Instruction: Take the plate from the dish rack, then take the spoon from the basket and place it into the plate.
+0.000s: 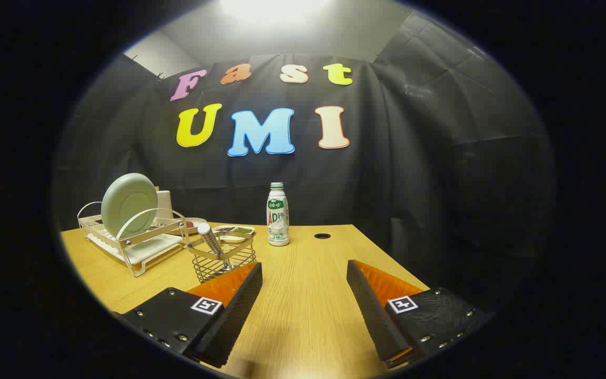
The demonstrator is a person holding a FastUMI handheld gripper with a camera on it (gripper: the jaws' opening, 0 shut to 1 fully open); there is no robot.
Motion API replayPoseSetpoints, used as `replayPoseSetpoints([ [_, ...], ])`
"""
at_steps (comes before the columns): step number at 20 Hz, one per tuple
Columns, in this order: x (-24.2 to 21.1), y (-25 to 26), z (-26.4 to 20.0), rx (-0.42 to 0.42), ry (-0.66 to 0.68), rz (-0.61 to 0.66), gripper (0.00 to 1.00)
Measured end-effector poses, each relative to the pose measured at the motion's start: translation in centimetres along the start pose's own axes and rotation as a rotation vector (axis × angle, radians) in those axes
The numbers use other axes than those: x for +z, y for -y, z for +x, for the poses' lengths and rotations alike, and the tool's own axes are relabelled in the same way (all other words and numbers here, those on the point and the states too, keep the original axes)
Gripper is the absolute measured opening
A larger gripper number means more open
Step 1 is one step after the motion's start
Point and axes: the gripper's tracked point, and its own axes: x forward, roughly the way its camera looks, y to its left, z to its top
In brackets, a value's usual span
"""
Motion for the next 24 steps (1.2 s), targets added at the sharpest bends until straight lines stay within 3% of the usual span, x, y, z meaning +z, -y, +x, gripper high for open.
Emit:
replayPoseSetpoints([
  [24, 0.09, 0.16, 0.49, -0.006, -0.001, 0.003, 0.99],
])
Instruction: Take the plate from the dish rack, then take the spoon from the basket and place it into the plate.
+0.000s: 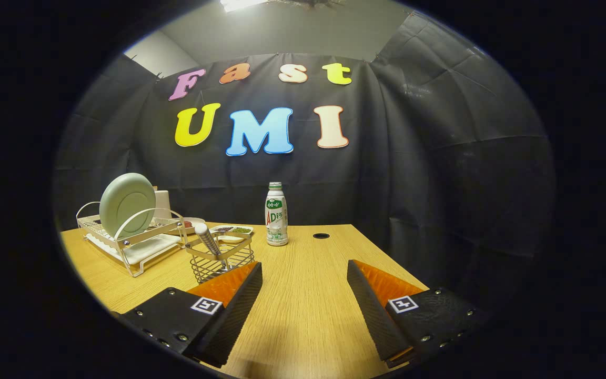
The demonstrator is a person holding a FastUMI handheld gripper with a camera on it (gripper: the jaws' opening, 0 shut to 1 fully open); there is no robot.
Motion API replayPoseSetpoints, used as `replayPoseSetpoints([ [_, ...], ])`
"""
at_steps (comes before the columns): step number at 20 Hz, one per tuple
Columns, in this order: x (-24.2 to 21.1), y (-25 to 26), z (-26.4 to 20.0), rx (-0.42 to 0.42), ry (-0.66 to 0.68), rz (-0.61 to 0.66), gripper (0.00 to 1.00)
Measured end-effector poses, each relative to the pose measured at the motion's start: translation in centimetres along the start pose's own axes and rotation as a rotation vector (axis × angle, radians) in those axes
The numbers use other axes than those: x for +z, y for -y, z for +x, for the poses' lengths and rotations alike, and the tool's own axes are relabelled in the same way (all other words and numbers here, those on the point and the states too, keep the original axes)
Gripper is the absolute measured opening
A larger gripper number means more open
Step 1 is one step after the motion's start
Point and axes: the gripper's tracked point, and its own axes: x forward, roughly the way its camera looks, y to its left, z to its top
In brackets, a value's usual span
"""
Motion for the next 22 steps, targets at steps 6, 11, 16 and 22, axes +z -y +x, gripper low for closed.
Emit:
replayPoseSetpoints([
  [6, 0.7, 1.0, 4.6, -0.013, 0.009, 0.059, 0.99],
  [11, 4.1, 3.5, 8.3, -0.078, 0.056, 0.000, 0.99],
  [16, 11.3, 7.3, 6.4, -0.216, 0.054, -0.106, 0.99],
  [22, 20.0, 3.2, 1.5, -0.261, 0.025, -0.100, 0.99],
])
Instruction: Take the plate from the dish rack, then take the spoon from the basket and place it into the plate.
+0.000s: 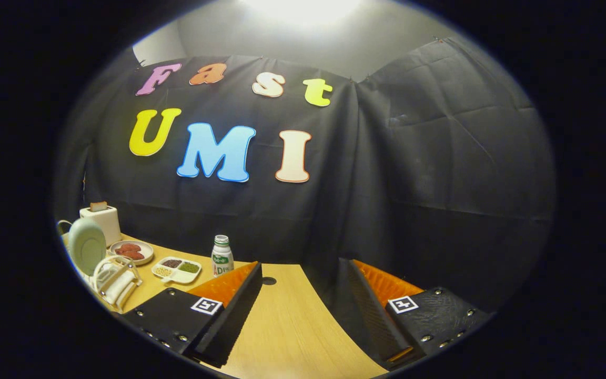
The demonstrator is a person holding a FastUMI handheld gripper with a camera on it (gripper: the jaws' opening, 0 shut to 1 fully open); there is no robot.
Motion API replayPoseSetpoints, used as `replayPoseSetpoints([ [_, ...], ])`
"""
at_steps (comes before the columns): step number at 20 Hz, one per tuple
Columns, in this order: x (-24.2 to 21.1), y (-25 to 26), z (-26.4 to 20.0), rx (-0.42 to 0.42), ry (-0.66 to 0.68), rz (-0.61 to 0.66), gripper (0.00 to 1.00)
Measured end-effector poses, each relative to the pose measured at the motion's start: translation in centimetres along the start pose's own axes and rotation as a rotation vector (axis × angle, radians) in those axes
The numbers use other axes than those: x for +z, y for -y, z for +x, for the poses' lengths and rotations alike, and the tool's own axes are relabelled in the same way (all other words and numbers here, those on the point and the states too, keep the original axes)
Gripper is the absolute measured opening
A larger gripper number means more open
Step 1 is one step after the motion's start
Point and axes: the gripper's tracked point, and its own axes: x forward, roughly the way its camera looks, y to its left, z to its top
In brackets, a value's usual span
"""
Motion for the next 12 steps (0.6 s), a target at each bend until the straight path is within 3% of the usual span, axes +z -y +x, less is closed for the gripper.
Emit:
replayPoseSetpoints([
  [6, 7.0, -12.7, -5.4, 0.140, 0.030, 0.044, 0.99],
  [12, 7.4, -26.9, -10.6, 0.360, -0.019, 0.091, 0.99],
])
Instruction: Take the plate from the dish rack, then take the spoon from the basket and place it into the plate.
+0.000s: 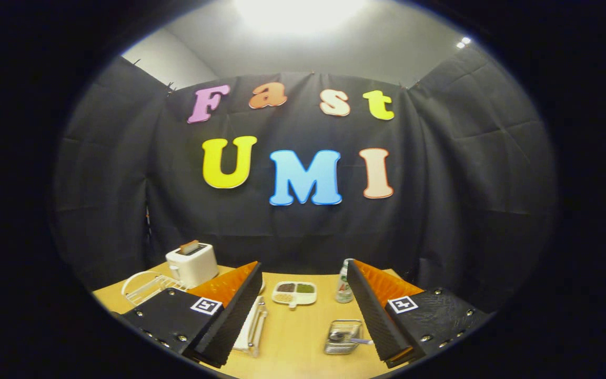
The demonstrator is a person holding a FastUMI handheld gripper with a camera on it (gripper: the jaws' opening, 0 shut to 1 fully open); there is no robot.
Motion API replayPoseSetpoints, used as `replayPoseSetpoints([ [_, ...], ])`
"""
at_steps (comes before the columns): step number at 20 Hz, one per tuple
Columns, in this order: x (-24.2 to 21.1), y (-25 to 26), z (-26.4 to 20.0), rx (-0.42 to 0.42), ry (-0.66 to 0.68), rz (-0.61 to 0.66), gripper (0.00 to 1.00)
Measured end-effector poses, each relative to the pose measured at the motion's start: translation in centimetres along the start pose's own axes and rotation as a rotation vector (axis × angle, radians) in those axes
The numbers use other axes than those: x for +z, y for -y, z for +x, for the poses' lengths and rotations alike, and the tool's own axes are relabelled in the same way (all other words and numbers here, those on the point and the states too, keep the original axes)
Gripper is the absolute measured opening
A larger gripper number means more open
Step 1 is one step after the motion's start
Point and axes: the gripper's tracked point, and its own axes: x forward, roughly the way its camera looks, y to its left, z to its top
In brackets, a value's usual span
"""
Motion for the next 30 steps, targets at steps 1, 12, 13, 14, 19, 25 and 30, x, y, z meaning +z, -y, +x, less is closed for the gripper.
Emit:
replayPoseSetpoints([
  [1, -0.7, -2.1, 0.1, 0.026, -0.020, 0.002, 0.99],
  [12, -9.3, -13.8, 7.4, 0.059, -0.260, 0.036, 0.97],
  [13, -10.4, -13.8, 8.2, 0.037, -0.294, 0.041, 0.97],
  [14, -11.2, -14.0, 8.8, 0.027, -0.318, 0.051, 0.97],
  [19, -15.2, -15.3, 11.8, 0.013, -0.433, 0.140, 0.84],
  [25, -19.5, -17.0, 13.8, 0.046, -0.553, 0.189, 0.84],
  [30, -20.1, -16.8, 14.8, 0.040, -0.568, 0.196, 0.45],
])
